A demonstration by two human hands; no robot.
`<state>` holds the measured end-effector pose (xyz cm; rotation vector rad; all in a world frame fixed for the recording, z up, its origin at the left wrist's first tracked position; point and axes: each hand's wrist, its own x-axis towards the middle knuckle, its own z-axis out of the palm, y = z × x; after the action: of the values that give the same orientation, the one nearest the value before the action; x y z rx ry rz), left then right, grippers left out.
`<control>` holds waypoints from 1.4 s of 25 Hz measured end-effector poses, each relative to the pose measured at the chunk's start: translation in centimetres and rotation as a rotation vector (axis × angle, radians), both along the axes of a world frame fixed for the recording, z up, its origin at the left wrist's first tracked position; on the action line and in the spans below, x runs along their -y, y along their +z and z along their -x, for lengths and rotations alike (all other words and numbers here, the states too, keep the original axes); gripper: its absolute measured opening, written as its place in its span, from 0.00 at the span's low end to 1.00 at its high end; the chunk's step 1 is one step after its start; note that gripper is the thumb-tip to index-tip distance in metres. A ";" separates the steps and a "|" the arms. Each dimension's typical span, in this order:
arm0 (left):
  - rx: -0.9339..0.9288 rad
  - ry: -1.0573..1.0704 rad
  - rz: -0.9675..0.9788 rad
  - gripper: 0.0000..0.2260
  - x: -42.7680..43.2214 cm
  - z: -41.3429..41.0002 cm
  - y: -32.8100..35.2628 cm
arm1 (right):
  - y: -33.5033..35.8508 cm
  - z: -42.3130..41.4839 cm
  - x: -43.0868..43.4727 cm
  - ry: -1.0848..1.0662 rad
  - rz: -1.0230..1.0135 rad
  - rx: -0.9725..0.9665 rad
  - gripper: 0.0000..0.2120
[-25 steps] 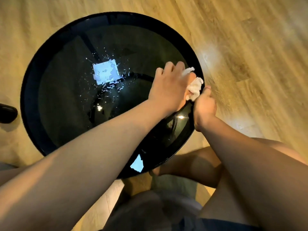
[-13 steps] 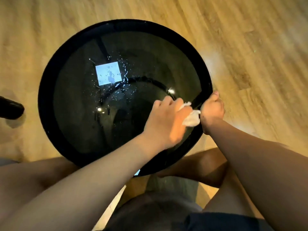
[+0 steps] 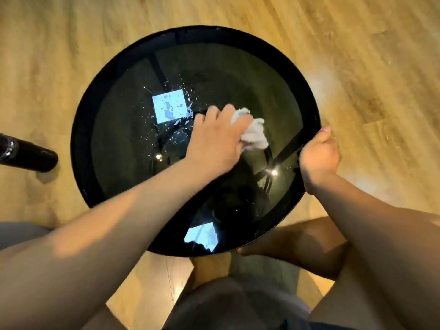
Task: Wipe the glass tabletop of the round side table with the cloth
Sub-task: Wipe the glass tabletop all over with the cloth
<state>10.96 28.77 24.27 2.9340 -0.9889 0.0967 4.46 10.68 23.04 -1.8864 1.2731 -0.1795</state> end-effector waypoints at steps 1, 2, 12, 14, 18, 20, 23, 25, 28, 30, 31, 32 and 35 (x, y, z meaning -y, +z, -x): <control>-0.002 0.068 -0.017 0.22 2.0 -3.6 0.1 | -0.2 -0.1 0.2 0.003 0.008 -0.005 0.27; -0.017 0.127 -0.036 0.23 3.9 -7.2 0.3 | -0.4 -0.2 0.3 0.007 0.015 -0.014 0.27; -0.092 0.182 0.050 0.24 7.0 -11.2 0.4 | -0.5 -0.4 0.2 0.011 -0.032 -0.042 0.32; -0.095 0.049 0.120 0.23 3.7 -3.5 0.6 | -0.4 -0.4 0.1 0.012 -0.049 -0.032 0.32; -0.240 -0.262 0.103 0.18 -2.4 9.4 1.6 | 0.0 -0.2 0.1 0.034 -0.048 -0.007 0.26; -0.181 -0.292 0.032 0.18 -2.1 8.0 0.9 | 0.0 -0.1 0.1 0.019 -0.064 -0.001 0.26; -0.022 -0.169 -0.003 0.23 2.3 1.3 0.1 | -0.3 -0.2 0.2 0.028 -0.064 0.001 0.26; 0.004 -0.014 -0.010 0.23 6.2 -5.3 -0.2 | -0.3 -0.2 0.3 0.038 -0.074 -0.003 0.27; -0.029 0.192 -0.012 0.24 11.7 -14.0 0.2 | -0.2 -0.2 0.3 0.029 -0.089 -0.015 0.26; -0.055 0.229 0.000 0.26 13.6 -16.5 0.2 | -0.3 -0.4 0.4 0.029 -0.076 -0.032 0.28; -0.062 0.217 0.010 0.25 13.7 -16.6 0.1 | -0.5 -0.4 0.4 0.032 -0.071 -0.041 0.28; -0.076 0.196 0.029 0.24 13.3 -16.2 0.1 | -0.6 -0.4 0.4 0.036 -0.071 -0.044 0.27; -0.061 0.102 0.065 0.24 10.3 -11.8 0.1 | -0.7 -0.4 0.4 0.039 -0.074 -0.018 0.30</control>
<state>22.75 18.49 24.41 2.9083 -0.8125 0.0421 4.81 10.31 22.35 -1.8517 1.2373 -0.0940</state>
